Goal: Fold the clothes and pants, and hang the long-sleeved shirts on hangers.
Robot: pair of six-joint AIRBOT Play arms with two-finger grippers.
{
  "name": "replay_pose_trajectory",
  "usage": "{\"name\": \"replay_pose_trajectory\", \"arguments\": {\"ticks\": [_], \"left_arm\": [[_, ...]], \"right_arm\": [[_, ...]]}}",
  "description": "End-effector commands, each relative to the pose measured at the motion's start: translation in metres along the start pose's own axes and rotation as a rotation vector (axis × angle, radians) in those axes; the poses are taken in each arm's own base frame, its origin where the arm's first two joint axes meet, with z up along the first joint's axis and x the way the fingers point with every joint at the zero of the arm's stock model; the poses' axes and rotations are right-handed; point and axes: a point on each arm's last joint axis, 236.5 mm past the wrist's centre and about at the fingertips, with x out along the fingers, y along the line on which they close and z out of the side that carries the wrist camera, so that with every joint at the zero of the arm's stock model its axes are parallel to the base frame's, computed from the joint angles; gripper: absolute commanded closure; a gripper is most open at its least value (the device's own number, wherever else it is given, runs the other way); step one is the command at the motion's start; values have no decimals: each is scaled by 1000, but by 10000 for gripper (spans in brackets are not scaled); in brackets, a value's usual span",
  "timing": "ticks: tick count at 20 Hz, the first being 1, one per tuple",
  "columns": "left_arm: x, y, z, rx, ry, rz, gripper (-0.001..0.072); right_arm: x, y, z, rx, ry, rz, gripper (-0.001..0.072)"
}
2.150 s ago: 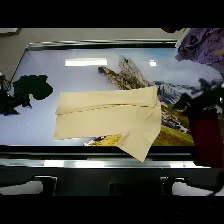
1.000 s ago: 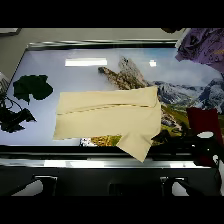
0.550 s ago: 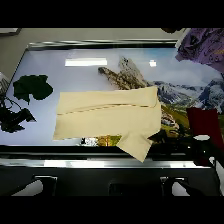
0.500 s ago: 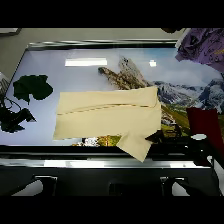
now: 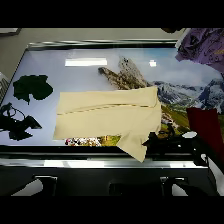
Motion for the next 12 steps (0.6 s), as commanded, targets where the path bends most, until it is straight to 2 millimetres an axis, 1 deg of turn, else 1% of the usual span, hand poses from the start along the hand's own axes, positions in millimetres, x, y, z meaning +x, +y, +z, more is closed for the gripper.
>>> {"name": "replay_pose_trajectory", "arguments": {"ticks": [1,3,5,8,12], "left_arm": [[33,-23,-17,-49,26,-236,41],[49,-28,-33,-45,76,-278,41],[61,-26,-42,-47,113,-272,41],[67,-23,-42,-57,123,-269,49],[69,-22,-33,-63,86,-264,51]], "right_arm": [[-2,5,-10,-15,35,9,677],[-2,5,-14,-16,51,10,677],[-2,5,-14,-16,53,11,677],[-2,6,-16,-16,60,12,677],[-3,6,-18,-15,68,15,677]]}}
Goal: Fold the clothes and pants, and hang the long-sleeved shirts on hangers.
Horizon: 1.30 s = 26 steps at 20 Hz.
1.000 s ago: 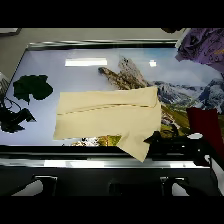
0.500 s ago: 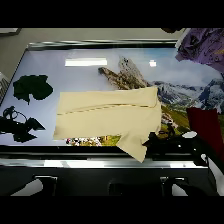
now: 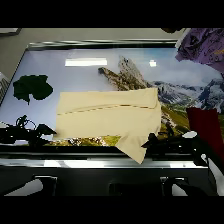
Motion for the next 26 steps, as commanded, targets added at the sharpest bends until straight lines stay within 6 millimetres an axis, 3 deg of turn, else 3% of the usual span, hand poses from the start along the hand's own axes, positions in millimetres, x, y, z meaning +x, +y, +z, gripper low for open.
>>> {"name": "replay_pose_trajectory", "arguments": {"ticks": [1,5,6,9,14,17,19,23,26], "left_arm": [[4,1,6,2,-21,-3,61],[21,-2,-2,34,32,14,71],[24,-3,-3,41,39,20,185],[26,-3,3,46,20,26,691],[9,-13,5,79,-14,26,693],[-24,10,-2,27,-85,191,693],[-52,16,-12,56,-149,268,693],[-87,-6,-27,134,-276,254,693],[-92,-14,-21,167,-329,246,693]], "right_arm": [[0,1,-3,-1,13,4,677],[0,2,-5,-1,21,5,677],[0,2,-6,-1,26,6,677],[0,2,-7,-2,31,7,677],[-14,8,-7,-78,-28,-11,678],[-36,8,-20,-137,-81,-71,678],[-54,7,-37,-177,-114,-112,678],[-82,19,-77,-235,-204,-101,679],[-90,27,-72,-247,-291,-79,680]]}}
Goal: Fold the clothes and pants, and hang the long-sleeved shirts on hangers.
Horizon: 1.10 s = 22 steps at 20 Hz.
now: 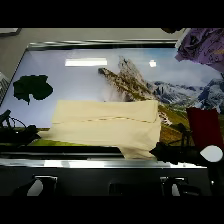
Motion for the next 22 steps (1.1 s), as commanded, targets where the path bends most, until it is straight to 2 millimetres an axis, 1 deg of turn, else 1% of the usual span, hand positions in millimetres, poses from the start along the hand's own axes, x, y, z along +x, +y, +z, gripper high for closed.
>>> {"name": "replay_pose_trajectory", "arguments": {"ticks": [1,3,4,6,9,11,13,16,19,22], "left_arm": [[-10,-3,8,26,-78,13,693],[-4,-7,20,38,-106,11,693],[0,-9,26,44,-120,10,694],[7,-13,39,53,-141,8,693],[13,-22,68,68,-179,5,693],[19,-33,92,89,-196,1,693],[29,-47,114,159,-196,2,693],[51,-63,142,210,-166,4,693],[71,-74,167,224,-148,5,693],[86,-84,189,248,-144,4,694]], "right_arm": [[-9,2,4,4,-79,-4,680],[-8,4,24,-33,-92,-11,680],[-9,7,38,-44,-109,-13,680],[-10,13,73,-72,-140,-21,680],[-4,18,124,-109,-127,-37,679],[5,18,152,-116,-103,-45,679],[14,17,177,-116,-89,-51,679],[25,14,207,-125,-78,-60,679],[27,18,240,-132,-120,-62,679],[31,19,262,-134,-131,-65,679]]}}
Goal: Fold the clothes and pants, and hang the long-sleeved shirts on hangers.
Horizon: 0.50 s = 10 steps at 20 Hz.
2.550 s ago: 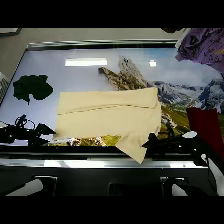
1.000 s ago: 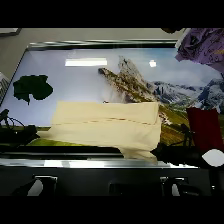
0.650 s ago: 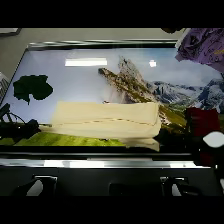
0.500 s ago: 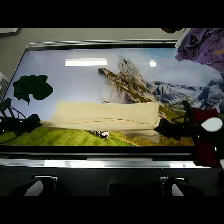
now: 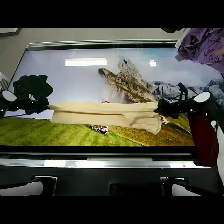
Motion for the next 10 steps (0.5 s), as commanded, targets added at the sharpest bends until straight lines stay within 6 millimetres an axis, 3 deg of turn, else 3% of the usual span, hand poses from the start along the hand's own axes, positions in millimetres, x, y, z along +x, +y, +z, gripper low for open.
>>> {"name": "replay_pose_trajectory", "arguments": {"ticks": [1,8,9,10], "left_arm": [[26,-9,24,34,8,-3,693],[66,-14,14,45,82,-1,688],[66,-14,14,44,82,-2,658],[65,-15,16,41,78,-3,540]], "right_arm": [[12,-6,28,-5,-13,-11,679],[47,-29,21,54,66,-23,674],[49,-29,20,59,73,-20,600],[48,-28,20,69,76,-18,488]]}}
